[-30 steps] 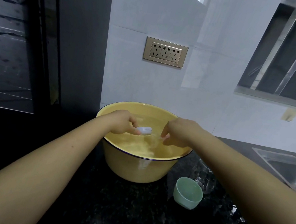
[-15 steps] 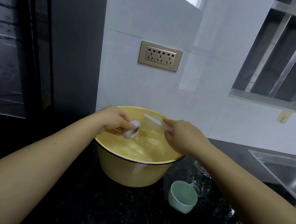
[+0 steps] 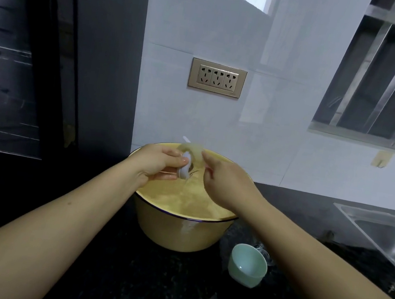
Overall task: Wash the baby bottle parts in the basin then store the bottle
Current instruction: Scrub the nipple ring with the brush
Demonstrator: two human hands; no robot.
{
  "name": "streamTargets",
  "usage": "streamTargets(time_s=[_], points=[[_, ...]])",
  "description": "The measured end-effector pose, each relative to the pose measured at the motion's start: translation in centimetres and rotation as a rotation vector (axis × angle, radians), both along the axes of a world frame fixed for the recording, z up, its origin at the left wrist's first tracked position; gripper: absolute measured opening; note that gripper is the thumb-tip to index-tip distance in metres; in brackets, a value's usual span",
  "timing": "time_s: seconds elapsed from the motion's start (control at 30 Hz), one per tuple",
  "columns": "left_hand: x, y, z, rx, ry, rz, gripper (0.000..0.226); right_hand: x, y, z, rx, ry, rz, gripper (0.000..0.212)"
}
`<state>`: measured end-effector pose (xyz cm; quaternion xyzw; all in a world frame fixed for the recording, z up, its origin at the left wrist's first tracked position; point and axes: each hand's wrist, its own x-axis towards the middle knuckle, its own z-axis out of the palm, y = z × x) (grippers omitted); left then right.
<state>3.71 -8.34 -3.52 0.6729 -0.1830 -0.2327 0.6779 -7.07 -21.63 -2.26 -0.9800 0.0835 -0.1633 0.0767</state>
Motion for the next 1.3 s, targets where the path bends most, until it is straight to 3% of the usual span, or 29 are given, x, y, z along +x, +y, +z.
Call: streamTargets(time_s=[0.2,0.5,0.63,0.8,0.93,1.1,1.3], points=[[-0.3,0.2,0.3,-0.148,0.065,-0.032,0.006,0.7,-0.7,-0.3,0.05,0.008,-0.054,0.036],[0.0,0.3,0.5,-0.256,0.157,0.05,0.02,0.3,1.2,-0.7,0.084,0.19,-0.026,0.043],[0.0,0.2,0.4,-0.288,0.168,0.141,0.007,0.5,1.3,0.4,0.174,0.271,-0.018,0.033],[0.3,0.2,0.3,-0.313,0.214,0.175,0.014,0.1,0.1,0.8,0.079,0.005,-0.141,0.021],[0.2,0.2,0.6,-0.309,0.278,0.163,0.004,-0.5,1.3,0.9,-0.015,-0.122,-0.094,0.035],[-0.1,0.5,0.8,-0.372,0.34,0.122,0.012,0.1,4.2,-0.2,-0.137,-0.063,0.016,0.051],[-0.1,0.7,0.9,-0.372,0.364,0.096,0.012,1.0,5.3,0.1,-0.179,-0.024,-0.044,0.055]])
